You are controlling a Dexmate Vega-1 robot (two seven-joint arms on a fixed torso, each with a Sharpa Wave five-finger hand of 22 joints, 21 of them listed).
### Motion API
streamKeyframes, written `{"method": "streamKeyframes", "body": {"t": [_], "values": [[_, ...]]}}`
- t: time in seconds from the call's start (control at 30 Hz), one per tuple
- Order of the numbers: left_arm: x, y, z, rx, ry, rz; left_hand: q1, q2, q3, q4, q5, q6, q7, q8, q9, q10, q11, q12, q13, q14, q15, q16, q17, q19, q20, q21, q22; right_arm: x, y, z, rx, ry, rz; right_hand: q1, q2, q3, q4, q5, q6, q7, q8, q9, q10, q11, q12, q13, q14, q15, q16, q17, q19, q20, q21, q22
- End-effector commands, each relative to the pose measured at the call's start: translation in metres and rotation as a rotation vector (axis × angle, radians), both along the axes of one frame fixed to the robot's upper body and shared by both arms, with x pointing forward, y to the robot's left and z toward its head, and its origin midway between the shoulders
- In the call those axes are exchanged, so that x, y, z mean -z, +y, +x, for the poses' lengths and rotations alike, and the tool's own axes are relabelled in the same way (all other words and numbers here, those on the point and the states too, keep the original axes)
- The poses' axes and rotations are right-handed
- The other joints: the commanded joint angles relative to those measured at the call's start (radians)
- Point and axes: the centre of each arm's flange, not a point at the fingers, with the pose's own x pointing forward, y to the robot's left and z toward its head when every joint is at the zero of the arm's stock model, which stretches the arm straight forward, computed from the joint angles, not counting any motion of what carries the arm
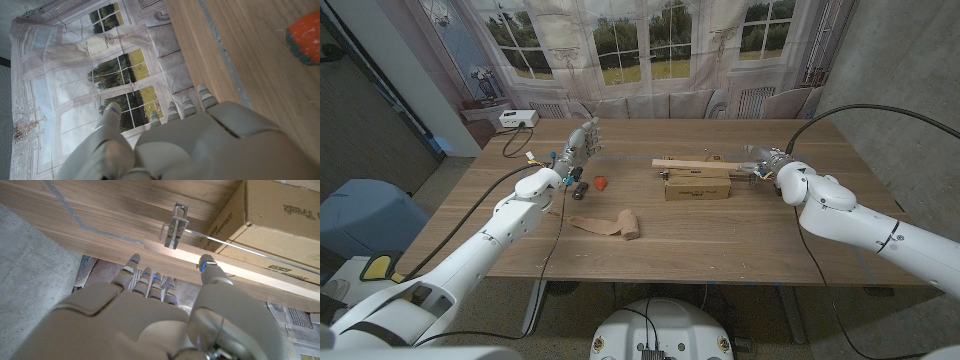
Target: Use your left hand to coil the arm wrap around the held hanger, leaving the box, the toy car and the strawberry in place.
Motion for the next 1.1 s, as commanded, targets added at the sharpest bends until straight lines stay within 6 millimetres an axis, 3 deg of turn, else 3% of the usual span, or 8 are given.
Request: {"method": "streamKeyframes", "body": {"t": [0.03,0.63,1.1], "values": [[0.000,0.001,0.000,0.000,-0.003,-0.008,-0.006,0.002,0.004,0.005,0.004,0.004,-0.005,-0.001,0.001,-0.004,0.001,-0.005,0.005,0.005,0.006,-0.001,0.003,0.005,0.006,-0.003,0.004,0.004,0.003,0.010,0.036,0.047,-0.056,0.008,-0.001,0.011,0.001,0.010,-0.010,-0.003,-0.001,0.003,-0.002,0.001,0.000,0.001,-0.001,-0.006,0.002,0.000,0.001,0.005,-0.003,0.002],[0.007,0.004,0.000,-0.003,0.005,-0.026,-0.011,0.001,0.003,0.007,0.005,0.005,-0.004,-0.002,0.001,-0.002,0.002,-0.006,0.006,0.007,0.007,-0.002,0.004,0.006,0.006,-0.003,0.005,0.005,0.018,0.029,0.071,0.070,-0.149,0.044,-0.003,0.030,-0.001,0.013,-0.036,-0.002,0.001,0.004,-0.018,-0.006,-0.002,0.002,-0.008,-0.019,0.000,0.000,0.006,0.000,-0.002,0.002],[0.012,0.009,-0.004,-0.015,0.012,-0.035,-0.015,0.001,0.001,0.009,0.005,0.004,-0.004,-0.003,0.001,-0.002,-0.001,-0.007,0.006,0.008,0.007,-0.002,0.004,0.008,0.006,-0.004,0.005,0.004,0.033,0.046,0.115,0.092,-0.237,0.128,0.003,0.073,-0.005,0.017,-0.080,-0.009,0.005,0.004,-0.069,-0.025,-0.008,0.003,-0.040,-0.034,-0.007,0.000,0.002,-0.010,-0.005,0.002]]}}
